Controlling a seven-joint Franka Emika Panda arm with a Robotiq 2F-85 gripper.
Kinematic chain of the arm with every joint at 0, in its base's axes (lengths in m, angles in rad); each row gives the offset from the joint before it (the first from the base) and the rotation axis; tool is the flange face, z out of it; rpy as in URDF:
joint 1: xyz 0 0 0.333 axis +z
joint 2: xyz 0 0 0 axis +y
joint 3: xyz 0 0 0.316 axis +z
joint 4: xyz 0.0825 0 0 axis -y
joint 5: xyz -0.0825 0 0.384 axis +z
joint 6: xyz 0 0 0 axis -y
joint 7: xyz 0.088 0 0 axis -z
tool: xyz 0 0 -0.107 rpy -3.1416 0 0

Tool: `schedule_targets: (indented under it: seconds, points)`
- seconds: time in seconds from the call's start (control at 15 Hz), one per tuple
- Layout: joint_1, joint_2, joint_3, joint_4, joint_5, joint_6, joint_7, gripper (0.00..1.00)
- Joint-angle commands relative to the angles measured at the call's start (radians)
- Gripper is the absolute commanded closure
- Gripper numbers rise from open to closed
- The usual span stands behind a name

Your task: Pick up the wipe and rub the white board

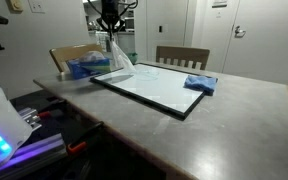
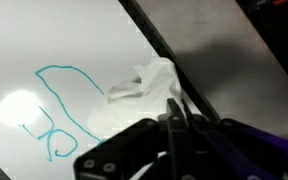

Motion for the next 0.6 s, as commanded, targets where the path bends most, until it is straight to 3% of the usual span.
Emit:
schedule_targets:
  seconds: [0.0, 0.27, 0.53]
  points:
    - [-0.021, 0.025, 0.024, 0.022, 0.202, 0.043, -0.139, 1.0]
    - [-0.041, 0.046, 0.018, 0.044, 0.45, -0.055, -0.233, 1.0]
    - [-0.073, 0.078, -0.003, 0.041, 0.551, -0.217, -0.232, 1.0]
